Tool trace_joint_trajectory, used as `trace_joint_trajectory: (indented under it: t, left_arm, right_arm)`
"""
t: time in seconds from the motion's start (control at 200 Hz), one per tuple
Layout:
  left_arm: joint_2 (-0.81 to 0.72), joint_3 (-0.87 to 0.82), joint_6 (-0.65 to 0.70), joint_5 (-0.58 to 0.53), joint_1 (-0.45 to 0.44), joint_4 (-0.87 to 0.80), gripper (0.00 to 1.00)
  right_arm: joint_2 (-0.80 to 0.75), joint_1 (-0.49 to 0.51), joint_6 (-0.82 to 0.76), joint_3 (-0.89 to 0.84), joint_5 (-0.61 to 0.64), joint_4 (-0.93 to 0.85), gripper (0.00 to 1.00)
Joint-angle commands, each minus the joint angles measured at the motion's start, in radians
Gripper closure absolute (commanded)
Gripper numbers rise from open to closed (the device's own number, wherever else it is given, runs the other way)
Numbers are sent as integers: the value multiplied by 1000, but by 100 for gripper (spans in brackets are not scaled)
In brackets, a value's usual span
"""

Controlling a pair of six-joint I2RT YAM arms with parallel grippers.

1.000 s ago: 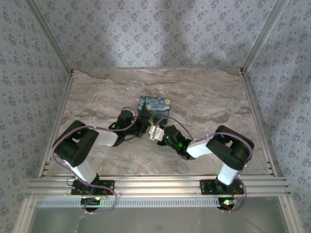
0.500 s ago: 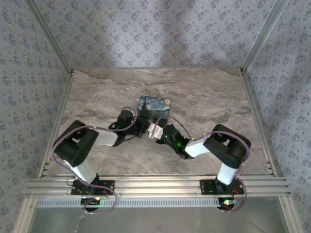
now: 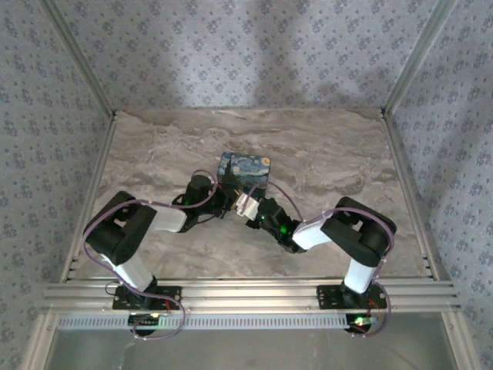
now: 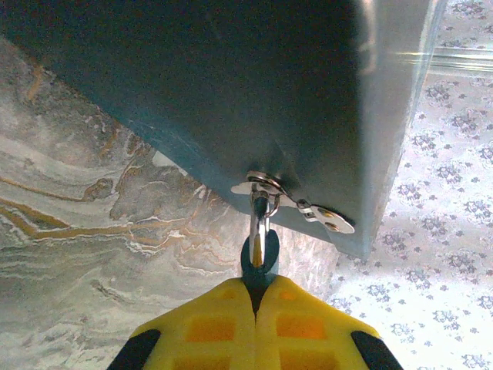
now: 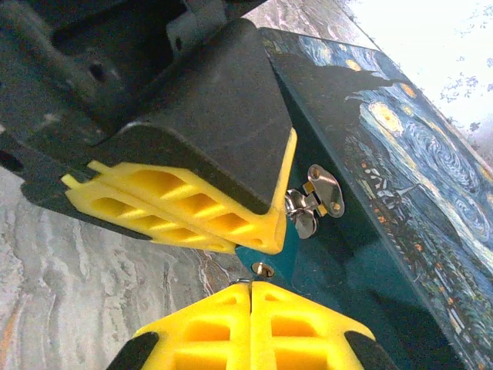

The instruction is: Unlock the padlock with the key

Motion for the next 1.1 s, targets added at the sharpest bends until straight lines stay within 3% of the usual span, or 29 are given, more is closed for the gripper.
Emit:
trace_joint_trajectory:
  t: [0.0, 0.205, 0.465, 0.73, 0.989, 1.094]
  left_arm:
    - [-33, 12, -3, 32, -15, 17, 100]
    - [-28, 13, -3, 29, -16, 16, 100]
    - [-25, 13, 3, 26, -16, 13, 100]
    - [-68, 15, 55, 6, -12, -54, 62]
    - [-182, 8, 152, -33, 26, -222, 42]
    - [-232, 8, 193, -46, 53, -295, 40]
  right_arm:
    - [9, -7, 107, 13, 33, 36, 100]
    - [-1, -20, 287, -3, -19, 48, 100]
    - [4, -22, 295, -16, -24, 45, 100]
    - [-8, -34, 374, -32, -75, 22, 100]
    - [-35, -89, 585, -77, -213, 48, 100]
    - [-32, -124, 703, -88, -295, 67, 100]
